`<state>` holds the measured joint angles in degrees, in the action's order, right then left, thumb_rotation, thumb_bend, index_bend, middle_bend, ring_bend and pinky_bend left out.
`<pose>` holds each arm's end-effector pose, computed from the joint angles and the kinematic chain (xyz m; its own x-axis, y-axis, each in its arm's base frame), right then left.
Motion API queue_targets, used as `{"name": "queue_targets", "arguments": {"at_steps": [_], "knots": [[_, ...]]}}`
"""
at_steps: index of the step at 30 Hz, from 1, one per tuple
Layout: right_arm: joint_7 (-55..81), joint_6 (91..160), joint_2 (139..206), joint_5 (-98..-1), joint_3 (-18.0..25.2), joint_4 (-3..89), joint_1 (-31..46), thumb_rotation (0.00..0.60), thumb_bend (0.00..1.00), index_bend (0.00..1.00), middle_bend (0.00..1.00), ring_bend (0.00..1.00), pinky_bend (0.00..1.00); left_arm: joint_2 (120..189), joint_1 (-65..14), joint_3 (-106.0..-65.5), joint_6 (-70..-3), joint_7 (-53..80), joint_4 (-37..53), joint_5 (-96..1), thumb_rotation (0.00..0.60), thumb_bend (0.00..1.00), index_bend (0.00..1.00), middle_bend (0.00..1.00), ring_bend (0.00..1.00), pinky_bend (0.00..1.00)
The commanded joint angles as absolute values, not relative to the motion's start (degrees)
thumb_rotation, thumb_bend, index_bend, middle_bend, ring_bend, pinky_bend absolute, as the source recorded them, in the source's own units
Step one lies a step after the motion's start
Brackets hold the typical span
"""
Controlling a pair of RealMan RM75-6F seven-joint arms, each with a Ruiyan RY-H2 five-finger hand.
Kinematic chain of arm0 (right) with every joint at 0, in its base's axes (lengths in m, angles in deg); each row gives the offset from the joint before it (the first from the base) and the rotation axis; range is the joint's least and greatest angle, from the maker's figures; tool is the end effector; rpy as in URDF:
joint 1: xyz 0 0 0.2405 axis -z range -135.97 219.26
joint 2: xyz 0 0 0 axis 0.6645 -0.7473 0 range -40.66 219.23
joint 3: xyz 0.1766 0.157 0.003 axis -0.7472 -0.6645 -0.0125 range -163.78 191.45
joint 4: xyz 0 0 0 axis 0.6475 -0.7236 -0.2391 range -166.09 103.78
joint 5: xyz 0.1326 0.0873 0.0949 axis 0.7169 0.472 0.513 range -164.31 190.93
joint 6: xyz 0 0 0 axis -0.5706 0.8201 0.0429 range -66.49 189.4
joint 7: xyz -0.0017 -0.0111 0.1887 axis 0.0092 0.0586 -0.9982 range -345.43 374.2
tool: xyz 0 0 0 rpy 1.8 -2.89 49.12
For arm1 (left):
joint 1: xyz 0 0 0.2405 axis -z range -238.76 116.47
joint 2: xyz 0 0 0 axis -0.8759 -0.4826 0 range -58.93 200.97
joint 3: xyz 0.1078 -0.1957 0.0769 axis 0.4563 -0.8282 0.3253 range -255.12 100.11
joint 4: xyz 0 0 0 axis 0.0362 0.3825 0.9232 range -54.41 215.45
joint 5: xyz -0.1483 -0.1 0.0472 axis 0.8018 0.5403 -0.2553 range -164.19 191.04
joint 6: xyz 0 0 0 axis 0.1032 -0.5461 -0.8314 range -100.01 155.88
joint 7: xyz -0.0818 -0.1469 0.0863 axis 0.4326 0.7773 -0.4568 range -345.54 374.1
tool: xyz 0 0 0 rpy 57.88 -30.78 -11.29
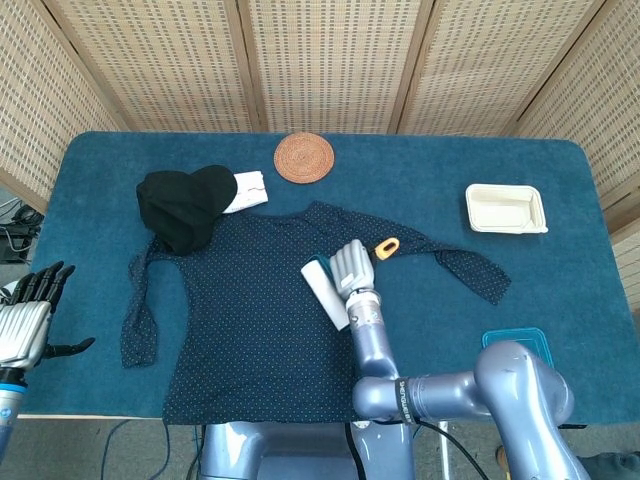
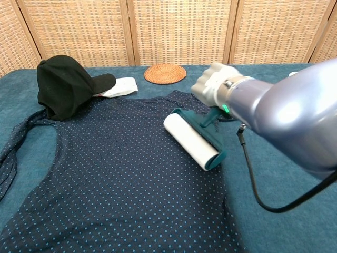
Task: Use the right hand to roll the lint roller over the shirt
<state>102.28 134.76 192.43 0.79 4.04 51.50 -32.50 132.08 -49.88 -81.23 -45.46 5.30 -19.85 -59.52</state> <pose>-0.0325 -0.3899 -0.0596 0.9703 -0.1054 0.2177 -0.2406 -0.3280 0.9135 -0.2845 0.2490 0.1554 0.4156 0.1759 0.8924 0.8988 0.0708 -0.4325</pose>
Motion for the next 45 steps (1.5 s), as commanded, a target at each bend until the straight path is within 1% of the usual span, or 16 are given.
{"name": "queue_targets", "arguments": {"at_steps": [1,9,18,23,29,33,37,40,45], "knots": [[103.92,135.52,194.49,1.13,2.51,51.7,-33.96,0.6,0.86,0.75,1.0,1.0,1.0,132.02,-49.85,-81.27,-45.48,5.46,-19.78,-59.5,0.6,0.0,0.0,0.0,0.0,0.0],[106.21,136.94,198.37,1.15,-0.26,52.72,-36.46,0.6,0.86,0.75,1.0,1.0,1.0,132.16,-49.64,-81.14,-45.04,5.52,-19.49,-59.43,0.6,0.0,0.0,0.0,0.0,0.0],[107.11,136.43,200.65,-0.29,-0.19,54.6,-37.38,0.6,0.86,0.75,1.0,1.0,1.0,132.29,-49.52,-80.99,-44.84,5.4,-19.38,-59.36,0.6,0.0,0.0,0.0,0.0,0.0],[106.66,136.12,200.58,-1.27,0.24,55.03,-37.12,0.6,0.86,0.74,1.0,1.0,1.0,132.27,-49.44,-81.05,-44.72,5.56,-19.29,-59.17,0.6,0.0,0.0,0.0,0.0,0.0],[106.47,136.0,198.97,-1.41,1.95,54.15,-35.63,0.6,0.86,0.74,1.0,1.0,1.0,132.12,-49.41,-81.15,-44.57,6.15,-19.04,-58.94,0.6,0.0,0.0,0.0,0.0,0.0],[105.77,135.77,195.89,-0.8,4.82,52.89,-32.66,0.6,0.86,0.74,1.0,1.0,1.0,132.01,-49.3,-81.22,-44.33,6.52,-18.83,-58.84,0.6,0.0,0.0,0.0,0.0,0.0],[104.93,134.52,193.52,-0.18,6.63,51.17,-30.31,0.6,0.86,0.74,1.0,1.0,1.0,132.16,-49.07,-81.17,-43.95,6.3,-18.69,-58.75,0.6,0.0,0.0,0.0,0.0,0.0],[104.32,133.46,192.35,-0.18,7.44,49.75,-29.04,0.6,0.86,0.74,1.0,1.0,1.0,132.3,-48.95,-81.18,-43.8,6.04,-18.64,-58.56,0.6,0.0,0.0,0.0,0.0,0.0],[103.79,132.34,191.35,0.26,7.51,48.26,-27.83,0.6,0.86,0.74,1.0,1.0,1.0,132.51,-48.84,-81.22,-43.74,5.5,-18.67,-58.18,0.6,0.0,0.0,0.0,0.0,0.0]]}}
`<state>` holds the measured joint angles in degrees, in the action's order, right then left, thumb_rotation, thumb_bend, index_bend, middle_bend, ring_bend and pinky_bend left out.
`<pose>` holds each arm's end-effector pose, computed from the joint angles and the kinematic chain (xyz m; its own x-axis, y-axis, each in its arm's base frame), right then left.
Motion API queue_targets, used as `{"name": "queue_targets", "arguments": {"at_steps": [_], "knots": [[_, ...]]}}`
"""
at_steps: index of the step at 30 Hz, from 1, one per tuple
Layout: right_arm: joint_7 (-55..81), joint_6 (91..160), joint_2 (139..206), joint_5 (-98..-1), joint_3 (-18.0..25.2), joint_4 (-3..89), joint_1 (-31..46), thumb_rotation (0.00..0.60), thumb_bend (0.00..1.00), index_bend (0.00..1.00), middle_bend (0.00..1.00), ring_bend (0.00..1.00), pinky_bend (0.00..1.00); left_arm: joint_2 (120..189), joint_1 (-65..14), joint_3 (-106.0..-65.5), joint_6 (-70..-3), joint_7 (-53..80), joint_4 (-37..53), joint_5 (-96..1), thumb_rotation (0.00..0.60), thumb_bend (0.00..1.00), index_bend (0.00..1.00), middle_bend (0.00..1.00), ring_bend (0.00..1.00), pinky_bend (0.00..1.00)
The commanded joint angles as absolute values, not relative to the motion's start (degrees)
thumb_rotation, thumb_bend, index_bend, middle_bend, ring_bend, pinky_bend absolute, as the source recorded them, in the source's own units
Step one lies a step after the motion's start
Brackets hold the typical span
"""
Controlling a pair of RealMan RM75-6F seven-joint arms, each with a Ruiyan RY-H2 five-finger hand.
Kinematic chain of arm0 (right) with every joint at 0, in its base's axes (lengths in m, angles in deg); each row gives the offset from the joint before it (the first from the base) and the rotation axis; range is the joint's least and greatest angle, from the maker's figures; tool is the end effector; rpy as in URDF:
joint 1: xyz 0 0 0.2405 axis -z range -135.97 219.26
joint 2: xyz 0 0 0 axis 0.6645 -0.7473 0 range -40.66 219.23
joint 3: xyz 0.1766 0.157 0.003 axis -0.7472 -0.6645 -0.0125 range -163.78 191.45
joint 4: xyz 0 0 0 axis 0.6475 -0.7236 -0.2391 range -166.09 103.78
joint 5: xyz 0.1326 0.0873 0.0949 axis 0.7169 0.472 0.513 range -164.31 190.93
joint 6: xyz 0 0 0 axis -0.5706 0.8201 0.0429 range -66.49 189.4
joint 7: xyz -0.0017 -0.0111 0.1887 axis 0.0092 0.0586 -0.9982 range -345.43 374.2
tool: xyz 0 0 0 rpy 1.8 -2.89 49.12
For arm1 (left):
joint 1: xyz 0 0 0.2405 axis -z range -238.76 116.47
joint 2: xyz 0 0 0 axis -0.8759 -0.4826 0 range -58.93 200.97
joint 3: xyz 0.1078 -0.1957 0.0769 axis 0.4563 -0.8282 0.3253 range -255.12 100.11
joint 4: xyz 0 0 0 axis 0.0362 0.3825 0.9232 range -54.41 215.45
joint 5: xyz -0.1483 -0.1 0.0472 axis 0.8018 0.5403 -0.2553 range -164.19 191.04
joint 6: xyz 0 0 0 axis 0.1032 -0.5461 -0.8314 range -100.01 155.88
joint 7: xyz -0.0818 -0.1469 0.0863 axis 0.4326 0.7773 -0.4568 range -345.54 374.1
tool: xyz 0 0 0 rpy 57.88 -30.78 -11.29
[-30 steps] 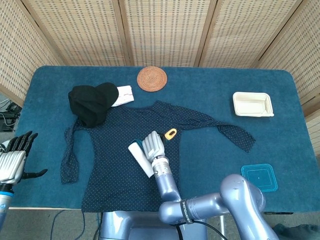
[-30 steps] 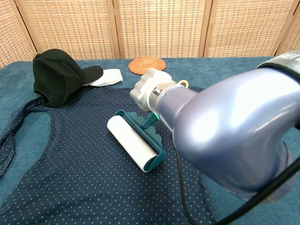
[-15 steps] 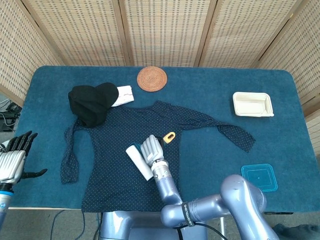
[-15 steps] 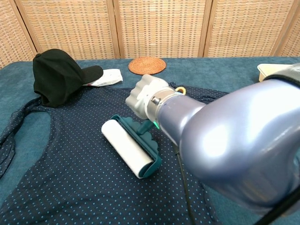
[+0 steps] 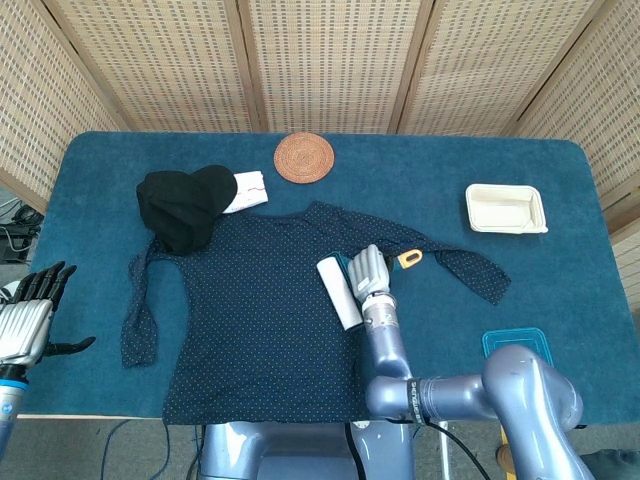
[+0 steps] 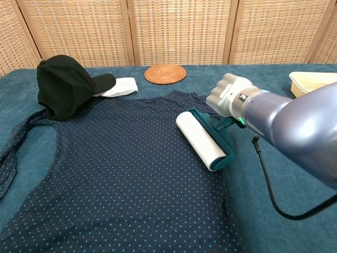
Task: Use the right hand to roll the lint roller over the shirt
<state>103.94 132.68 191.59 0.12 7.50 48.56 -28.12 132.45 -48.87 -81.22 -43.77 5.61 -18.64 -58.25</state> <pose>-0.0776 -0.3951 -0.0560 0.9819 -0.1464 0.1205 -0.1615 -0.3120 0.9363 -0.2892 0.2534 0.1519 0.4157 0.1969 0.8879 0.8965 0.0759 -0.4365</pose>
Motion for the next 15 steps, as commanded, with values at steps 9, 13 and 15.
{"name": "queue_targets", "arguments": {"at_steps": [9,13,15], "knots": [[104.91,132.71,193.08,-0.27,5.72,50.36,-29.04,0.6,0.86,0.74,1.0,1.0,1.0,132.46,-48.89,-81.17,-43.94,5.42,-18.83,-58.12,0.6,0.0,0.0,0.0,0.0,0.0],[105.65,133.35,195.25,-0.85,4.66,52.69,-30.32,0.6,0.86,0.74,1.0,1.0,1.0,132.36,-48.91,-81.11,-43.88,5.74,-18.73,-58.19,0.6,0.0,0.0,0.0,0.0,0.0],[105.84,133.63,196.44,-1.9,3.99,54.22,-31.27,0.6,0.86,0.74,1.0,1.0,1.0,132.32,-48.9,-81.1,-43.87,5.79,-18.74,-58.21,0.6,0.0,0.0,0.0,0.0,0.0]]}}
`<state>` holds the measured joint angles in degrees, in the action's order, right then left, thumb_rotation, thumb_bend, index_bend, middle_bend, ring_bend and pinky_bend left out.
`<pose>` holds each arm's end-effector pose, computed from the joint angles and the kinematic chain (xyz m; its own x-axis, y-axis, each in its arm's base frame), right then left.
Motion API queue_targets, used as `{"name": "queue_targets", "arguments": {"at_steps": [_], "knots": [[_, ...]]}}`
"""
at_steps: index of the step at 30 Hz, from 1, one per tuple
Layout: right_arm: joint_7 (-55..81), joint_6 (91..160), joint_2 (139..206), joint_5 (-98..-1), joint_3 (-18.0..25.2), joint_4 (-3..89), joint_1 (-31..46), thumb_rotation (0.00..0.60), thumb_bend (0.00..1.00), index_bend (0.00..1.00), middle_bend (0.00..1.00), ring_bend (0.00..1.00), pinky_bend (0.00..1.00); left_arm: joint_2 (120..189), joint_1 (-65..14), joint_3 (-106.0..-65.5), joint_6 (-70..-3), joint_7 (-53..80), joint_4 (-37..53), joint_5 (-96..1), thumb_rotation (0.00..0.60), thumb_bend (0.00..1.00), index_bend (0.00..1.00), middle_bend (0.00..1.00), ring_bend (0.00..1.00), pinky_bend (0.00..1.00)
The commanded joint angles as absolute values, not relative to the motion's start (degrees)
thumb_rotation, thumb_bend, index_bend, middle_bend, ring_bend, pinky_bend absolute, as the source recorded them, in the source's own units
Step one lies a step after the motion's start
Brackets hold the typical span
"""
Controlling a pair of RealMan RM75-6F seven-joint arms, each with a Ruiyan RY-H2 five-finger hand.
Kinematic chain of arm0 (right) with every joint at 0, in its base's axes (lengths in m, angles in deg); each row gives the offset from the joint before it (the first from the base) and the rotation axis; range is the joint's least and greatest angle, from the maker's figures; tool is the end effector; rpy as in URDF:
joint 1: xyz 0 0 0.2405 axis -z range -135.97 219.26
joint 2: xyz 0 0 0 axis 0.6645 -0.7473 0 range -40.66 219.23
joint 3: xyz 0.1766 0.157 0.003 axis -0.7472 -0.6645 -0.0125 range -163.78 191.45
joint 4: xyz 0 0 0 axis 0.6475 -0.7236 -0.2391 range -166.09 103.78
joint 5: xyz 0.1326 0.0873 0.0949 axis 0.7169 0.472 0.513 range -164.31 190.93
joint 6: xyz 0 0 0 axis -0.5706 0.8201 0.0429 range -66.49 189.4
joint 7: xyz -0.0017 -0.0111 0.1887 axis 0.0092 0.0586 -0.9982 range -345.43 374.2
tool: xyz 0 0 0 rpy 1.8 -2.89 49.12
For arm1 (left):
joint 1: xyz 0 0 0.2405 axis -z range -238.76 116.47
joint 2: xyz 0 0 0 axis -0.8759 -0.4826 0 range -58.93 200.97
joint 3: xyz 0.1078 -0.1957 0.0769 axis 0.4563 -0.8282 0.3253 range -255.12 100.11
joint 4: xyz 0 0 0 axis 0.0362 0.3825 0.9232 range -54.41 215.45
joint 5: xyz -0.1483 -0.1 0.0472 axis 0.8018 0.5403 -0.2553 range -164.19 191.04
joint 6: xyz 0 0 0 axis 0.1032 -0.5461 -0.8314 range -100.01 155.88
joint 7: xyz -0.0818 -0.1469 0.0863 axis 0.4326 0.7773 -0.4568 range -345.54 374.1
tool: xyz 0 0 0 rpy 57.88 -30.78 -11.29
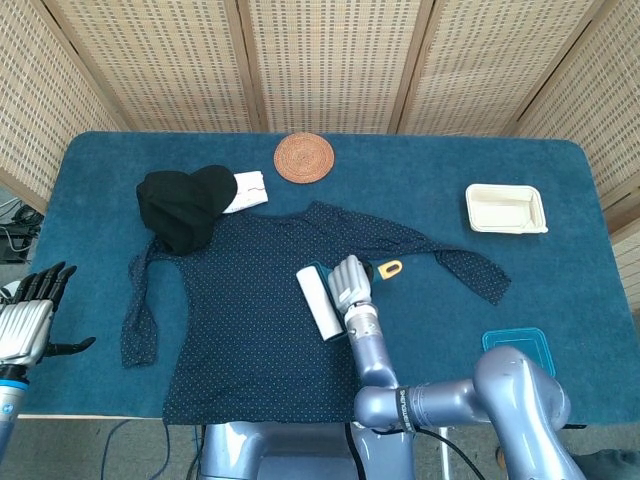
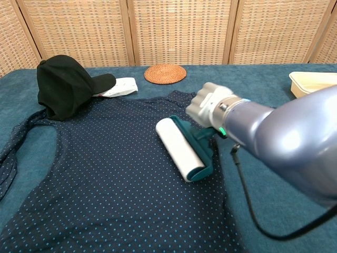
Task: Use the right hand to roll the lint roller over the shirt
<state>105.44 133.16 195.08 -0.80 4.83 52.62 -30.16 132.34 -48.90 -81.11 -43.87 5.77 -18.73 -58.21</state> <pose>-0.0383 -0.3674 -0.0844 0.9798 -0.1039 0.1706 -0.1985 -0.4130 0.8888 -0.2895 0.2528 0.1524 0.4136 0.1971 0.8889 0.8972 0.0779 -0.4348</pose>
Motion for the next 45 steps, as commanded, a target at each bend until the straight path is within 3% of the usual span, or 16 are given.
{"name": "queue_targets", "arguments": {"at_steps": [1,11,16,28,30,32,33,34,35,37,45], "knots": [[105.92,133.98,196.86,-2.2,3.78,54.61,-31.55,0.6,0.86,0.74,1.0,1.0,1.0,132.31,-48.91,-81.08,-43.87,5.81,-18.73,-58.24,0.6,0.0,0.0,0.0,0.0,0.0],[106.62,135.38,199.09,-3.06,2.77,54.79,-33.06,0.6,0.86,0.73,1.0,1.0,1.0,132.2,-48.99,-81.07,-43.95,6.42,-18.46,-58.35,0.6,0.0,0.0,0.0,0.0,0.0],[105.77,135.87,195.61,-1.72,5.23,52.81,-29.9,0.6,0.86,0.73,1.0,1.0,1.0,132.32,-48.95,-81.0,-43.86,6.48,-18.2,-58.47,0.6,0.0,0.0,0.0,0.0,0.0],[102.09,135.04,188.65,0.31,6.41,51.88,-24.41,0.6,0.84,0.67,1.0,1.0,1.0,132.68,-48.91,-80.76,-44.16,5.13,-18.87,-58.67,0.6,0.0,0.0,0.0,0.0,0.0],[101.67,135.14,188.24,0.53,6.2,52.12,-23.92,0.6,0.72,0.54,1.0,1.0,1.0,132.66,-48.97,-80.72,-44.25,5.19,-18.96,-58.75,0.6,0.0,0.0,0.0,0.0,0.0],[100.96,135.13,187.73,0.44,5.89,52.63,-23.48,0.6,0.38,0.18,1.0,1.0,1.0,132.57,-49.03,-80.68,-44.32,5.37,-19.0,-58.89,0.6,0.0,0.0,0.0,0.0,0.0],[100.26,135.15,187.43,0.09,5.71,53.01,-23.19,0.6,0.26,0.08,1.0,1.0,1.0,132.51,-49.06,-80.66,-44.37,5.5,-19.04,-58.98,0.6,0.0,0.0,0.0,0.0,0.0],[98.67,135.24,186.77,-0.74,5.37,53.96,-22.57,0.6,0.12,0.01,1.0,1.0,1.0,132.4,-49.12,-80.65,-44.46,5.74,-19.11,-59.14,0.6,0.0,0.0,0.0,0.0,0.0],[97.38,135.29,186.05,-1.66,5.29,54.98,-22.04,0.6,0.06,0.0,1.0,1.0,1.0,132.31,-49.18,-80.62,-44.55,5.94,-19.13,-59.29,0.6,0.0,0.0,0.0,0.0,0.0],[94.43,135.95,183.93,-4.47,5.45,57.76,-20.71,0.6,0.0,0.0,1.0,1.0,1.0,132.09,-49.29,-80.57,-44.7,6.41,-19.23,-59.61,0.6,0.0,0.0,0.0,0.0,0.0],[79.89,138.62,173.54,-20.81,8.69,66.9,-13.67,0.6,0.0,0.0,0.97,1.0,1.0,131.77,-49.7,-80.24,-45.49,7.8,-19.23,-61.29,0.6,0.0,0.0,0.0,0.0,0.0]]}}
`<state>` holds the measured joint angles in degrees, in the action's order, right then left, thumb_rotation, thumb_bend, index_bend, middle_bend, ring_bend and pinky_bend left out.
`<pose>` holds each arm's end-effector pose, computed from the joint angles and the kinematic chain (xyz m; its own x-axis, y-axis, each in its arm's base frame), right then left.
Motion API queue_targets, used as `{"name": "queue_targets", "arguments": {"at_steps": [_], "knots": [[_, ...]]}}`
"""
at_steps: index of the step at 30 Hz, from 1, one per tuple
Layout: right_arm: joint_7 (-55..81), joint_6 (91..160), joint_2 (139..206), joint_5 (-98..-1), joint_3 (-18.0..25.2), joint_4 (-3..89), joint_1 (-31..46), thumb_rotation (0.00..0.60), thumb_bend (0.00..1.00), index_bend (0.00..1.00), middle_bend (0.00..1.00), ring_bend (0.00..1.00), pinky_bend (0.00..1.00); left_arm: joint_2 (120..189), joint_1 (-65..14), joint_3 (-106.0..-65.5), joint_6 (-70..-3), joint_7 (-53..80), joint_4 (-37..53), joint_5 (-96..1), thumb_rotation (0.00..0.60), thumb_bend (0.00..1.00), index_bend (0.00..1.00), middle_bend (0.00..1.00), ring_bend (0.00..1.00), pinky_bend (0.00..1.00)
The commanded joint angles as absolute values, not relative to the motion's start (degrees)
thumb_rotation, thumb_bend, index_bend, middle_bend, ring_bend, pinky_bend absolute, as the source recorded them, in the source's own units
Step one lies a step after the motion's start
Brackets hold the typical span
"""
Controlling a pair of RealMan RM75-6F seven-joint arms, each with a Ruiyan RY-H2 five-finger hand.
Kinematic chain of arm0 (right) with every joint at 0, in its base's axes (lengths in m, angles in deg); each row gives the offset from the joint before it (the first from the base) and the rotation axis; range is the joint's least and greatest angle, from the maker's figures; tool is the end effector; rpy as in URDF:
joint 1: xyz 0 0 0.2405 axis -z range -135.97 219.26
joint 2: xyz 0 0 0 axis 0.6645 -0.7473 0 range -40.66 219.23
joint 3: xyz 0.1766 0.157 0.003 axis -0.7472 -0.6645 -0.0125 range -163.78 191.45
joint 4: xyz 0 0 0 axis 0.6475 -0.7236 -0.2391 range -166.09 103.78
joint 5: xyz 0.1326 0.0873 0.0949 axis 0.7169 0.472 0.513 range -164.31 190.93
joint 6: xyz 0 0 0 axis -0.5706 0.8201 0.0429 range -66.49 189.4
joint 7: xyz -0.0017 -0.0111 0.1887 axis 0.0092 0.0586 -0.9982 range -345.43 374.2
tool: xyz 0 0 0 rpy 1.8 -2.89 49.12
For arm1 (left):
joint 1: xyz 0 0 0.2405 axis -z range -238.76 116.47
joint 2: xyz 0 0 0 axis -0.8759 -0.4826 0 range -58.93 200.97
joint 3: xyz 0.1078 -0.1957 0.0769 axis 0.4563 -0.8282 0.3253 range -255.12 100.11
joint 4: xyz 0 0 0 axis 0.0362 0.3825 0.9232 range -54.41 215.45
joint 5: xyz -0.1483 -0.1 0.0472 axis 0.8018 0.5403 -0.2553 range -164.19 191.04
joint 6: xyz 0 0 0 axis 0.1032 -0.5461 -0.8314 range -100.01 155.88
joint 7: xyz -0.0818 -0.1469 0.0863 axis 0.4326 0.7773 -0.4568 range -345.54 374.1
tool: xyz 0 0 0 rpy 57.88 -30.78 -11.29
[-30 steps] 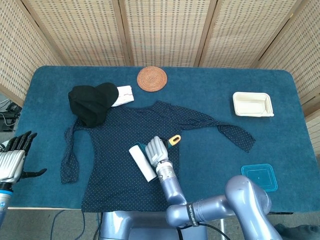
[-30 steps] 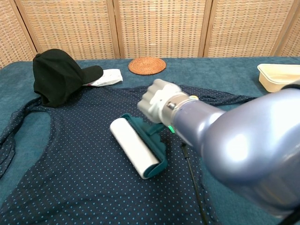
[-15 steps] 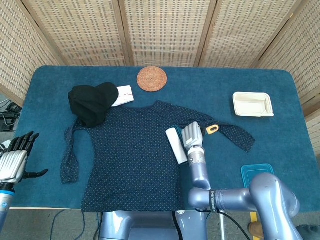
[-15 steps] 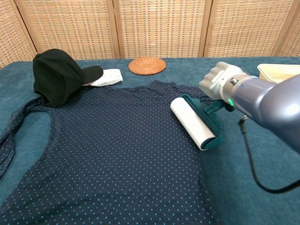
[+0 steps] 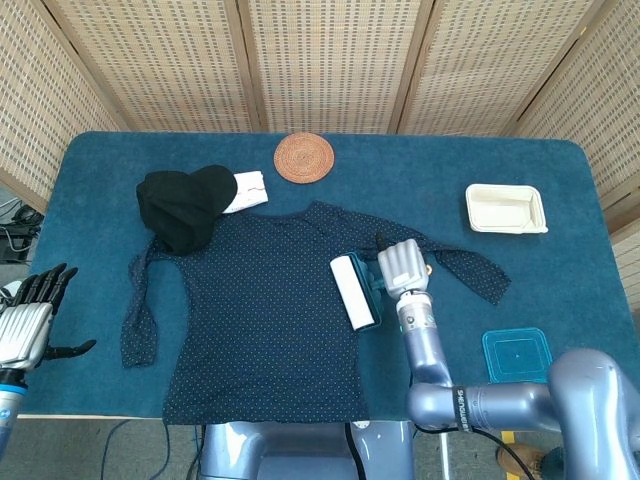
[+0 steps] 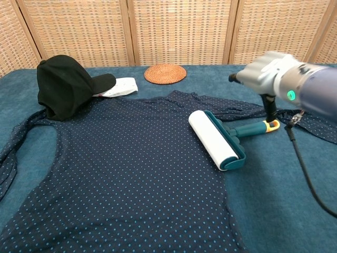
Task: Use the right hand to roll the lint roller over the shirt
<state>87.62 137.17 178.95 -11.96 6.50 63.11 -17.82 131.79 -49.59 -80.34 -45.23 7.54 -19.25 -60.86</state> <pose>-0.1023 -0.3873 0.0114 0.8973 -0.1521 0.4144 -0.4389 -0.2053 0.8748 -0.2841 0.2479 0.1539 0.4016 0.1850 0.8969 0.9073 0.0528 -0.4172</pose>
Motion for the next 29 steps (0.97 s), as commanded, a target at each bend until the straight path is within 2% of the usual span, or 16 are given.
{"name": "queue_targets", "arguments": {"at_steps": [1,2,3,4,6,7,8,10,12,15,17,23,29], "knots": [[76.74,138.84,172.02,-24.39,9.58,67.21,-12.31,0.6,0.0,0.0,0.94,0.99,1.0,131.8,-49.76,-80.2,-45.65,7.94,-19.17,-61.56,0.6,0.0,0.0,0.0,0.0,0.0],[74.38,138.96,171.01,-26.93,10.18,67.28,-11.36,0.6,0.0,0.0,0.9,0.97,1.0,131.81,-49.81,-80.18,-45.77,8.05,-19.16,-61.74,0.6,0.0,0.0,0.0,0.0,0.0],[70.45,139.16,169.54,-30.94,11.12,67.1,-9.84,0.6,0.0,0.0,0.83,0.91,0.96,131.83,-49.89,-80.11,-45.95,8.24,-19.13,-62.02,0.6,0.0,0.0,0.0,0.0,0.0],[66.27,139.46,168.12,-34.95,12.07,66.61,-8.27,0.6,0.0,0.0,0.72,0.8,0.84,131.84,-49.97,-80.06,-46.14,8.44,-19.04,-62.33,0.6,0.0,0.0,0.0,0.0,0.0],[59.2,140.01,165.78,-41.44,13.8,65.32,-5.71,0.6,0.0,0.0,0.49,0.55,0.53,131.92,-50.13,-79.99,-46.52,8.72,-18.83,-62.81,0.6,0.0,0.0,0.0,0.0,0.0],[55.23,140.42,164.38,-44.91,14.89,64.29,-4.23,0.6,0.0,0.0,0.34,0.37,0.34,131.98,-50.25,-79.95,-46.8,8.88,-18.68,-63.09,0.6,0.0,0.0,0.0,0.0,0.0],[51.85,141.08,163.12,-47.78,15.86,63.2,-2.78,0.6,0.0,0.0,0.21,0.21,0.19,132.04,-50.36,-79.91,-47.08,9.08,-18.53,-63.4,0.6,0.0,0.0,0.0,0.0,0.0],[47.86,142.51,161.53,-50.69,16.99,61.88,-0.59,0.6,0.0,0.0,0.05,0.05,0.04,132.11,-50.54,-79.89,-47.53,9.42,-18.35,-63.83,0.6,0.0,0.0,0.0,0.0,0.0],[41.34,144.91,159.24,-54.36,18.69,60.75,3.09,0.6,0.0,0.0,0.0,0.0,0.0,132.22,-50.93,-79.85,-48.51,10.1,-18.05,-64.69,0.6,0.0,0.0,0.0,0.0,0.0],[28.65,152.45,157.92,-60.65,21.82,57.6,11.56,0.6,0.0,0.0,0.0,0.0,0.0,132.51,-51.82,-79.51,-50.86,11.25,-17.63,-67.09,0.6,0.0,0.0,0.0,0.0,0.0],[24.79,154.75,158.72,-62.68,22.58,54.87,15.01,0.6,0.0,0.0,0.0,0.0,0.0,132.62,-52.34,-79.16,-52.02,11.66,-17.5,-68.43,0.6,0.0,0.0,0.0,0.0,0.0],[22.87,155.33,158.0,-64.95,23.2,55.15,20.11,0.6,0.0,0.0,0.0,0.0,0.0,132.64,-53.39,-78.48,-54.23,12.07,-17.63,-71.01,0.6,0.0,0.0,0.0,0.0,0.0],[22.36,154.75,156.76,-66.4,21.92,56.89,22.66,0.6,0.0,0.0,0.0,0.0,0.0,132.63,-53.73,-77.95,-54.89,12.55,-17.89,-72.8,0.6,0.0,0.0,0.0,0.0,0.0]]}}
